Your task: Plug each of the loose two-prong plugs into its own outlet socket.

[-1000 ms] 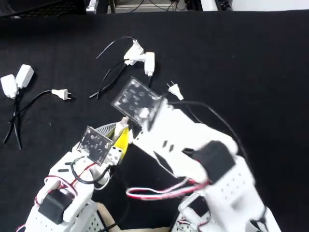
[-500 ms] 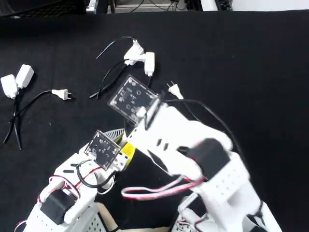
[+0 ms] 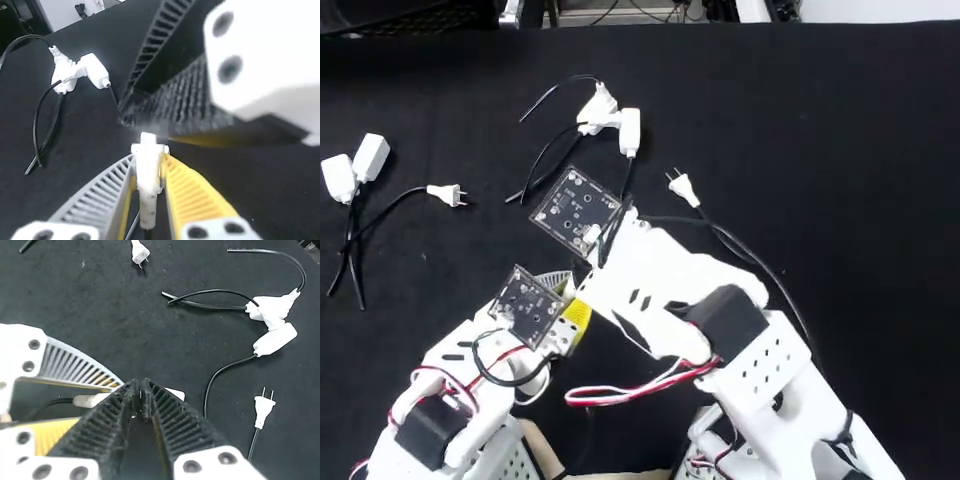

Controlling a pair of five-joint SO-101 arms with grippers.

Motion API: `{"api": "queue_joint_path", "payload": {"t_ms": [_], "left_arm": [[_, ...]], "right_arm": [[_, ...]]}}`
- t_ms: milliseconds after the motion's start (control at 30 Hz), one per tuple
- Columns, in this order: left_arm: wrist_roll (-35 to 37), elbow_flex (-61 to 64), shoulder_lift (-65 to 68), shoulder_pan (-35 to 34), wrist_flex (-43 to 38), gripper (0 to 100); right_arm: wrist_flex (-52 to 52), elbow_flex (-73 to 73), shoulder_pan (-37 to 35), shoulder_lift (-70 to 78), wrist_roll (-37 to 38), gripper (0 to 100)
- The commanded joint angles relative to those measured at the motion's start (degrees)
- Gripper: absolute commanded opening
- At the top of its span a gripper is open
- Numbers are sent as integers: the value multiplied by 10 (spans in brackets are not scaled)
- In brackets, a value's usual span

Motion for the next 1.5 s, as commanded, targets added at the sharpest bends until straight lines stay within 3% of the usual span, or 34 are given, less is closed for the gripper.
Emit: {"api": "queue_joint_path", "payload": {"t_ms": [0, 467, 700, 1467], "left_arm": [[0, -74, -6, -13, 12, 28], [0, -84, -7, -15, 16, 28], [4, -113, -7, -75, 18, 28], [21, -153, -7, -73, -17, 28]], "right_arm": [[-4, 17, -5, 9, -1, 12], [-34, 70, -5, 9, -4, 12], [-36, 83, -5, 9, -4, 12], [-42, 86, -8, 41, -1, 12]]}}
